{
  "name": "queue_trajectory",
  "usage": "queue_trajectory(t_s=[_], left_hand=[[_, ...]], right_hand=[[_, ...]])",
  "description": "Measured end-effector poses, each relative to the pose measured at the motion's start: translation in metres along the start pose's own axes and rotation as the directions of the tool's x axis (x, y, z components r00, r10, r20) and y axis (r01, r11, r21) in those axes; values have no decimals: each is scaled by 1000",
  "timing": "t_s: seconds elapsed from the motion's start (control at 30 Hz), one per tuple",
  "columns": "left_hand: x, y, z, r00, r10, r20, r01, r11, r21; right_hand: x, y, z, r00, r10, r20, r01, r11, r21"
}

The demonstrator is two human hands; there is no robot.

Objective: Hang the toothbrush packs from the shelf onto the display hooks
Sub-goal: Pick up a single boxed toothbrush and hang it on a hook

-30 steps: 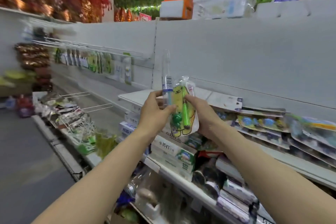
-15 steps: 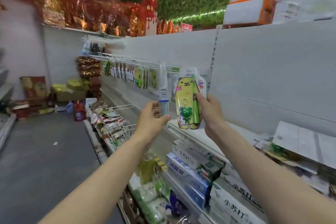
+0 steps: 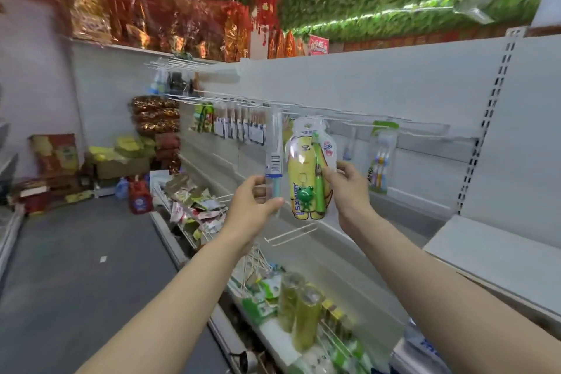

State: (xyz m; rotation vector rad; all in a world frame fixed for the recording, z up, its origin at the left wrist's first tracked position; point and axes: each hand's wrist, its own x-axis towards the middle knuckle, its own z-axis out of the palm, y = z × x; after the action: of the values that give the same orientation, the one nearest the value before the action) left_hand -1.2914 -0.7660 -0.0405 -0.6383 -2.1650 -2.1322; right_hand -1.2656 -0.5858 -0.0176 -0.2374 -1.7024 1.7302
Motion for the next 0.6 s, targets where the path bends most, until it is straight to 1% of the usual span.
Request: queue_trajectory(t_s=[0.13, 0.23, 0.33, 0.43, 0.6], left_hand=[[63, -27, -57, 999, -36, -4, 36, 999, 10], [111, -55, -84, 998, -70, -3, 70, 998, 4], [157, -80, -101, 996, -85, 22, 85, 996, 17], [205, -99, -115, 997, -68, 40, 66, 997, 33], [284, -109, -129, 994, -44, 97, 39, 998, 51]], right_hand=[[34, 21, 67, 999, 34, -28, -34, 999, 7], [63, 49, 107, 998, 44, -53, -45, 999, -24], [97, 77, 144, 997, 34, -74, -37, 999, -33], [134, 100, 175, 995, 18, -99, -18, 1000, 1], [193, 120, 209, 975, -13, -222, 19, 999, 25]])
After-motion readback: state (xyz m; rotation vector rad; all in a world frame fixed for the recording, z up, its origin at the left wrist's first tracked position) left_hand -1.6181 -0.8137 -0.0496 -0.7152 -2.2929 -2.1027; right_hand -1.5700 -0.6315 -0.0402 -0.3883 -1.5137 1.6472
